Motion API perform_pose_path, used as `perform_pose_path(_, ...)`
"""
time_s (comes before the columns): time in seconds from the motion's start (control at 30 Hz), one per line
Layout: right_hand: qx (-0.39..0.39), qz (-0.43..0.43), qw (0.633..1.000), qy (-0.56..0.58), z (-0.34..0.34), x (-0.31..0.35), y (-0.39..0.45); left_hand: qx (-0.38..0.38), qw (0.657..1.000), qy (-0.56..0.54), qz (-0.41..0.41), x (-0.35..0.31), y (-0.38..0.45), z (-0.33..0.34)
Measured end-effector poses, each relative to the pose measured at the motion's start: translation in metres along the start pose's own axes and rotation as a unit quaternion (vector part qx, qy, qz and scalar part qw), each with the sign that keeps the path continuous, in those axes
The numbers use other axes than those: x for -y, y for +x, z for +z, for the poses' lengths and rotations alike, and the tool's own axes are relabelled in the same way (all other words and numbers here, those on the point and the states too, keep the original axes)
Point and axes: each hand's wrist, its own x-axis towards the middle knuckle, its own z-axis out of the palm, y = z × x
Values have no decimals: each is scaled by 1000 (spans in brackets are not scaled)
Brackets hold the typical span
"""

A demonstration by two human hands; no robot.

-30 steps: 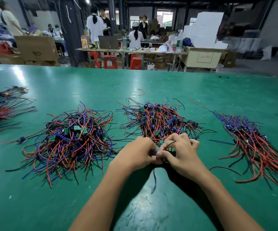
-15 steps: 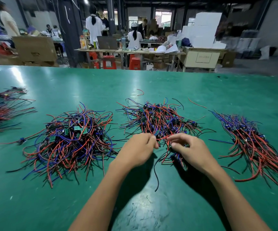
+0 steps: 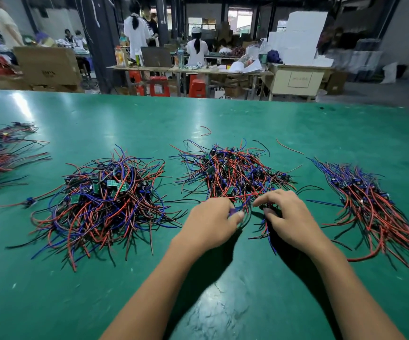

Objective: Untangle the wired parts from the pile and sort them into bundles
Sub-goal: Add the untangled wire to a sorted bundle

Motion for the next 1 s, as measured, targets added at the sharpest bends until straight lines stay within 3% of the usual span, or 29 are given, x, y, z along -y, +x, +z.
perform_pose_path(0.13,-37,8,999,2,3,-2,1,0,973,-228,-32,7,5,-17)
perform_pose_path(0.27,-73,30,996,42,4,3,1,70,896,-432,-68,3,4,-23)
perform_pose_path(0.43,-24,28,999,35,10,14,0,174,801,-564,-102,6,1,-34)
perform_pose_path(0.5,-23,23,999,23,12,16,0,167,779,-600,-72,11,1,-43)
perform_pose_path(0.57,-35,29,998,38,13,17,0,105,775,-622,-50,14,3,-48)
perform_pose_path(0.7,-35,30,999,16,16,20,1,-189,825,-530,-57,20,5,-55)
perform_pose_path(0.77,-11,9,999,-34,17,19,0,-333,886,-315,-68,30,5,-58)
perform_pose_path(0.8,5,-5,998,-56,17,19,-1,-378,901,-189,-99,37,4,-60)
perform_pose_path(0.9,5,-30,997,-69,14,19,-1,-439,867,10,-238,60,-3,-65)
perform_pose_path(1.0,-2,-43,998,-55,10,19,2,-390,857,56,-332,73,-8,-66)
